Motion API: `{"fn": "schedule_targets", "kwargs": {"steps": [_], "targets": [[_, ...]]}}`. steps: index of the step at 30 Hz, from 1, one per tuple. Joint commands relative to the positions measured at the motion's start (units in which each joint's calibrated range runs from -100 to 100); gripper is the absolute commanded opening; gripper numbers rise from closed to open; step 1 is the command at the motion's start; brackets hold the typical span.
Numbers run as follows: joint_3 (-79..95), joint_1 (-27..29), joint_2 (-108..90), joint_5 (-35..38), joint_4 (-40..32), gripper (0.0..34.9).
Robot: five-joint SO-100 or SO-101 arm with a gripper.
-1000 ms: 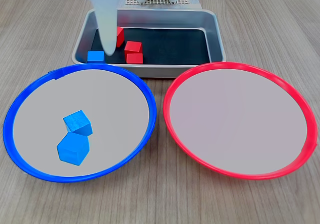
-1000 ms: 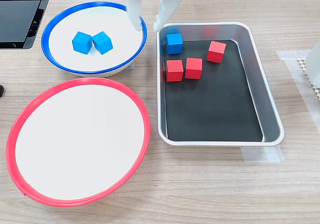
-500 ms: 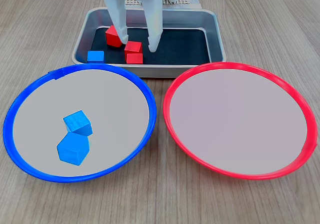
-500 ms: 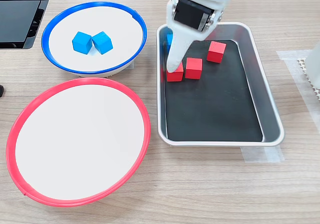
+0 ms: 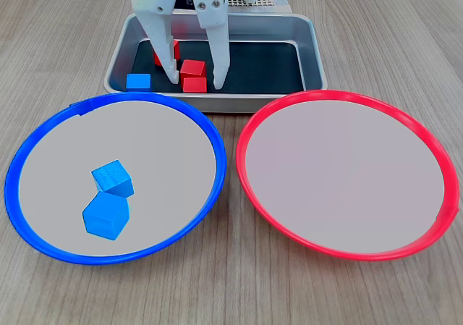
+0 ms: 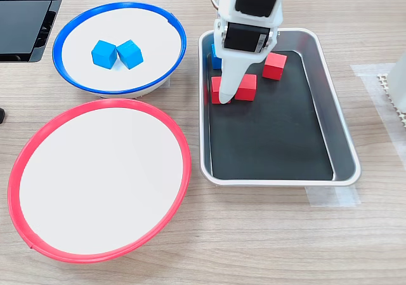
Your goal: Move six blocks from tray to matching dishes
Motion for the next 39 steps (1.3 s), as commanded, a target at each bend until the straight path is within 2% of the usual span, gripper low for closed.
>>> {"fn": "schedule_targets", "kwargs": {"steps": [1,6,8,9,11,12,15,18,20,22,25,29,35,36,37,38,39], "targets": [[-0.8,1.0,0.8,0.6,-1.7,16.5],[-1.9,0.3,4.4,0.8,-2.8,15.7],[-2.7,-0.3,6.0,0.7,-3.2,14.2],[-2.9,-0.8,6.7,0.7,-3.6,11.6],[-3.3,-1.8,7.7,0.5,-4.1,0.4],[-4.1,-2.4,7.8,0.1,-3.3,0.4],[-10.2,-4.5,6.9,-1.3,6.2,0.2],[-18.6,-7.9,4.7,-3.4,21.5,0.2],[-25.8,-12.3,3.9,-7.7,31.0,0.2],[-32.3,-16.8,4.6,-13.9,34.8,0.2],[-41.4,-23.0,9.1,-24.7,32.1,0.1],[-50.6,-26.3,18.5,-35.7,19.5,0.1],[-54.4,-26.5,26.8,-39.4,6.3,0.2],[-54.4,-26.4,27.5,-39.4,5.2,2.7],[-54.6,-26.2,27.9,-39.3,4.9,9.1],[-54.7,-26.0,28.1,-39.1,5.2,18.1],[-54.4,-25.9,28.1,-38.7,5.3,21.5]]}}
